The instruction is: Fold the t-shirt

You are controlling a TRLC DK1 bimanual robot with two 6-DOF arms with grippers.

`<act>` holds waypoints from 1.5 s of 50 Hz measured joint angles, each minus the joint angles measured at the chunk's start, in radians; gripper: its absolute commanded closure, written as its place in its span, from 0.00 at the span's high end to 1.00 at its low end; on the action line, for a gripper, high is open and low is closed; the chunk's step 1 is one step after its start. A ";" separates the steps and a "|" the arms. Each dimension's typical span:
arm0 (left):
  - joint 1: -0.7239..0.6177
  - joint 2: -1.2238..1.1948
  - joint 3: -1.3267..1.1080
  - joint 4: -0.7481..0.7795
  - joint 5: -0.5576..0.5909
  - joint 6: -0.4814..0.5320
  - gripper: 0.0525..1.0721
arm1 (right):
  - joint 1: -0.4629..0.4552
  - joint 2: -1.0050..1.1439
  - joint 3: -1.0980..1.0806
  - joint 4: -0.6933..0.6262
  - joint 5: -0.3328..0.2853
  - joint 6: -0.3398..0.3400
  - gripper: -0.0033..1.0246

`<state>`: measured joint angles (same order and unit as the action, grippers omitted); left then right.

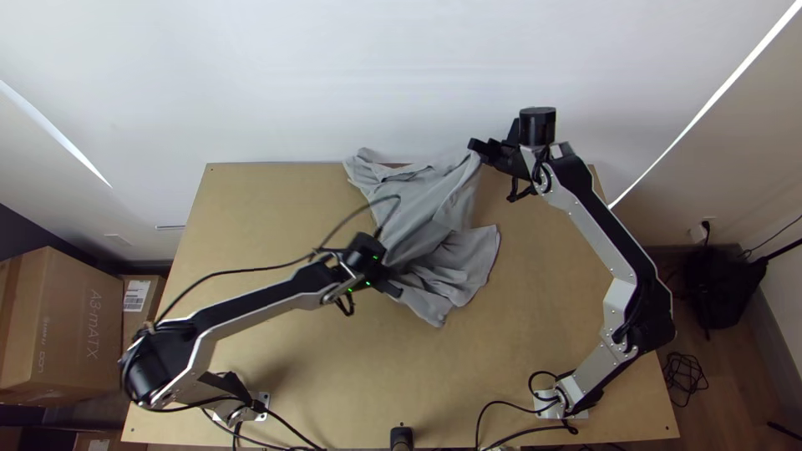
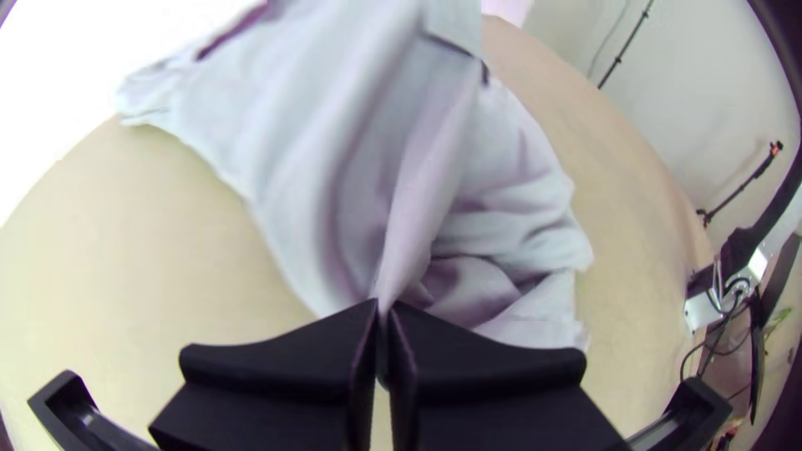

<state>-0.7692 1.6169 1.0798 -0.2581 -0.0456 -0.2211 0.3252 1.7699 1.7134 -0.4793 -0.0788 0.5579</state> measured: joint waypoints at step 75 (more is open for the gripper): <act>0.209 -0.249 -0.097 -0.458 0.244 0.083 0.71 | -0.072 -0.113 -0.262 0.071 0.004 0.042 0.02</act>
<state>-0.5598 1.3678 0.9833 -0.7158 0.1982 -0.1383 0.2527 1.6566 1.4513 -0.4080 -0.0750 0.5995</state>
